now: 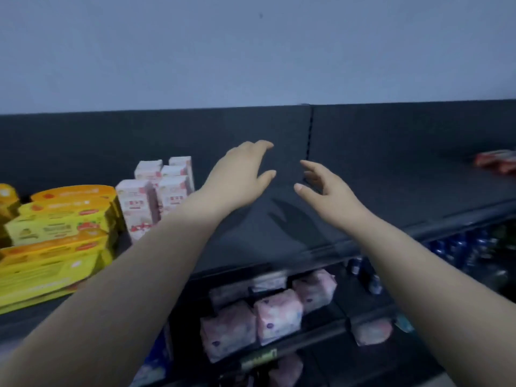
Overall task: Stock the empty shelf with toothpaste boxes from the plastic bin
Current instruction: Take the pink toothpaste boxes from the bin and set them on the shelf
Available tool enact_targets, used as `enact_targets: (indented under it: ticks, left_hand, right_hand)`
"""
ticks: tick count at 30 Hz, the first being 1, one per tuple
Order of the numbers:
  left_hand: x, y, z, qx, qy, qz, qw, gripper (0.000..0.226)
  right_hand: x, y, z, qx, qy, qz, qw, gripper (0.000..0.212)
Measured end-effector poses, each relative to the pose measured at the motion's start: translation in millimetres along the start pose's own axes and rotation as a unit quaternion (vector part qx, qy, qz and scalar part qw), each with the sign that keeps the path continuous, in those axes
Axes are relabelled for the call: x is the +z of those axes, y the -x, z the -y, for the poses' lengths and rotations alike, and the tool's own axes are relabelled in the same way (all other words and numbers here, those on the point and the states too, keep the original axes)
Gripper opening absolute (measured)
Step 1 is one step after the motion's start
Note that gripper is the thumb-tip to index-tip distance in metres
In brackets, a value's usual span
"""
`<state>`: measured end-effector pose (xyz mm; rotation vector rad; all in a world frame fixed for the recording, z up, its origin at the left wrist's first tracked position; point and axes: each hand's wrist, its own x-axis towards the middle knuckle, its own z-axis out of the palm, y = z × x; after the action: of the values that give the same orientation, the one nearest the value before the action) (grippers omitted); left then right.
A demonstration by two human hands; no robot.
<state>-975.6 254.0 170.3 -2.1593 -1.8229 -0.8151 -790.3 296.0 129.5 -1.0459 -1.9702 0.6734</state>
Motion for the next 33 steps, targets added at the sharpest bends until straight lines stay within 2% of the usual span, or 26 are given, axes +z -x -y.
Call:
enact_targets:
  ticks: [8,16,24,33]
  left_hand:
    - [74.1,21.8,-181.3,0.101,0.036,0.061,0.992,0.059]
    - [141.9,55.5,-343.4,0.216,0.120,0.119,0.962,0.060]
    - [203.8,81.4,-503.9,0.333,0.196,0.170,0.907,0.059]
    - [255.6,88.6,-696.3,0.469,0.281,0.197,0.814,0.059]
  right_hand:
    - [-153.2,144.0,-57.4,0.060,0.209,-0.076,0.973,0.058]
    - [-258.6,297.4,-101.4,0.167,0.349,-0.163,0.908,0.059]
    - [-339.8,426.5,-137.6,0.298,0.414,-0.249,0.823,0.058]
    - [-446.2,532.6,-175.8,0.418,0.465,-0.325,0.709,0.059]
